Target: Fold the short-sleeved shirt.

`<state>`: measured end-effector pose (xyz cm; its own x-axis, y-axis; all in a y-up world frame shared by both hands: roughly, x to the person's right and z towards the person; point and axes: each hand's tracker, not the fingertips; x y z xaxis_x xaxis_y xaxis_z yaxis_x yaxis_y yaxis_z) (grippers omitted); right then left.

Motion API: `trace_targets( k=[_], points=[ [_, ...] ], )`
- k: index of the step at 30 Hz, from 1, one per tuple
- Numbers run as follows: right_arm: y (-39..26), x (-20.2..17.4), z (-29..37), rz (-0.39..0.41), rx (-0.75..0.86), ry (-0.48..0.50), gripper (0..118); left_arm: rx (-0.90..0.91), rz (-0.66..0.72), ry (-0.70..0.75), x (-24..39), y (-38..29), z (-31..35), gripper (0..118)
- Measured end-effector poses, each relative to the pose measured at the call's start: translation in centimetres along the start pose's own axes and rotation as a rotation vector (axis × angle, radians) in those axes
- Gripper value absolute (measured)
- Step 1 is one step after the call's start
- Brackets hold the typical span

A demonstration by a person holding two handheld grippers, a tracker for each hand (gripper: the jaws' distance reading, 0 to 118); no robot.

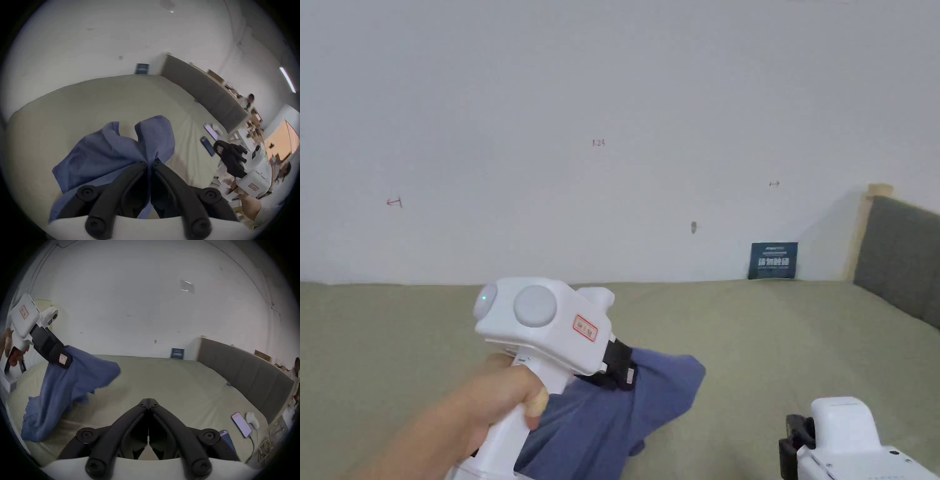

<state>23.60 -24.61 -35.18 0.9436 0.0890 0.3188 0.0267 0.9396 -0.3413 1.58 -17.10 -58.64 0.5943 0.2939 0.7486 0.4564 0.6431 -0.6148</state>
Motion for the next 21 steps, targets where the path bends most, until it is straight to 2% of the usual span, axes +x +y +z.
trace_targets(
  k=[6, 7, 8, 9, 10, 11, 12, 14, 15, 16, 17, 19, 21],
  points=[
    [-1.9, 4.0, 1.4, -0.035, -0.036, -0.082, 0, -0.111, -0.014, -0.092, 4.4, -1.7, -6.9, 1],
    [-2.2, 4.5, 1.4, -0.043, -0.041, -0.087, 0, -0.129, -0.004, -0.093, 4.4, -2.5, -8.0, 4],
    [-2.4, 4.8, 1.5, -0.052, -0.046, -0.094, 0, -0.145, 0.023, -0.107, 4.6, -3.3, -9.1, 12],
    [-2.6, 4.9, 1.7, -0.059, -0.051, -0.099, 0, -0.160, 0.071, -0.138, 4.1, -4.2, -10.0, 32],
    [-2.8, 5.1, 1.7, -0.063, -0.056, -0.098, 0, -0.161, 0.122, -0.141, 3.6, -5.1, -10.8, 80],
    [-2.9, 5.1, 1.7, -0.067, -0.061, -0.096, 0, -0.172, 0.164, -0.131, 3.1, -5.9, -11.4, 104],
    [-2.9, 5.1, 1.7, -0.069, -0.066, -0.092, 0, -0.184, 0.206, -0.128, 2.9, -6.6, -11.2, 106],
    [-2.9, 5.0, 1.7, -0.065, -0.072, -0.076, 0, -0.171, 0.270, -0.109, 1.4, -7.3, -9.2, 86],
    [-2.7, 4.8, 1.7, -0.062, -0.072, -0.074, 0, -0.151, 0.262, -0.072, 0.7, -7.4, -7.7, 77],
    [-2.4, 4.7, 1.6, -0.062, -0.070, -0.071, 0, -0.098, 0.234, -0.027, -0.2, -7.4, -6.0, 63],
    [-2.0, 4.4, 1.7, -0.066, -0.064, -0.066, 0, -0.036, 0.203, 0.027, -0.9, -7.6, -3.7, 47],
    [-1.2, 3.8, 1.6, -0.079, -0.050, -0.043, 0, 0.076, 0.165, 0.130, -2.2, -8.7, 0.7, 3],
    [-0.3, 2.8, 1.6, -0.072, -0.039, -0.024, 0, 0.177, 0.155, 0.261, -3.4, -10.5, 5.5, 0]
  ],
)
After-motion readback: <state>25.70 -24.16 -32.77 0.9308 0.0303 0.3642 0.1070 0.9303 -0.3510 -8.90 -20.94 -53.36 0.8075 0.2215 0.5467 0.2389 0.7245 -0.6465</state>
